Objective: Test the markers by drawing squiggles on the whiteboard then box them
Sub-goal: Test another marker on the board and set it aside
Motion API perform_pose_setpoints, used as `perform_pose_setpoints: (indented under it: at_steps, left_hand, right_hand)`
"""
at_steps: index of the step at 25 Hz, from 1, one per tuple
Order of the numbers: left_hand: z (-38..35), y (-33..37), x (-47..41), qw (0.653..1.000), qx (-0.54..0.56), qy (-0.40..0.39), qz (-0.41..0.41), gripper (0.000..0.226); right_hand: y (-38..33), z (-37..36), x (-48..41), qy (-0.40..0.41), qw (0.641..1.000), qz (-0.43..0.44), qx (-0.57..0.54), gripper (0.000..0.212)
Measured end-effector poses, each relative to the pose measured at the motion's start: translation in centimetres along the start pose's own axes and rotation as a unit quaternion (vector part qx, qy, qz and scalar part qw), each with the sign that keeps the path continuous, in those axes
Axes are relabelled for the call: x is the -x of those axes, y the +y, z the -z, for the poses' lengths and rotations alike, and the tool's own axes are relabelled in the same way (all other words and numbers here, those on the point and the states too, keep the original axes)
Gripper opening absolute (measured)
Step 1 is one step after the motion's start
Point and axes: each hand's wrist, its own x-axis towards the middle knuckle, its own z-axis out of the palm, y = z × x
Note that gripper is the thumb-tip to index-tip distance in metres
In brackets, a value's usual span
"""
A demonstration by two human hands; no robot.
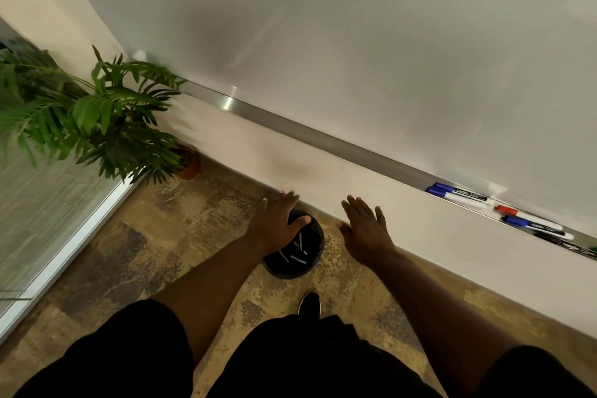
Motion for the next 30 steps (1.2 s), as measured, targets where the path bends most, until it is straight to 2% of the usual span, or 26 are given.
perform_pose_setpoints:
  at_steps: [7, 13, 18, 24, 30]
  left_hand:
    - [-2.7, 8.7, 0.7, 0.998, -0.017, 0.008, -0.057, 0.073]
    - [-8.1, 20.0, 3.0, 0.992, -0.082, 0.001, -0.093, 0.075]
    - [-13.8, 29.2, 4.1, 0.986, -0.108, -0.018, -0.127, 0.088]
    - [-18.3, 39.7, 4.2, 0.972, -0.141, -0.058, -0.177, 0.076]
    - [-20.7, 47.6, -0.3, 0.959, -0.158, -0.069, -0.223, 0.071]
  right_hand:
    - [6.2, 1.8, 6.2, 0.047, 0.998, -0.027, -0.015, 0.069]
    - [14.5, 3.9, 14.7, 0.070, 0.995, -0.066, -0.001, 0.076]
    - [21.6, 5.3, 21.7, 0.092, 0.990, -0.103, -0.006, 0.077]
    - [29.8, 6.9, 28.5, 0.132, 0.977, -0.167, -0.028, 0.079]
    - [36.8, 8.4, 29.7, 0.183, 0.952, -0.237, -0.067, 0.090]
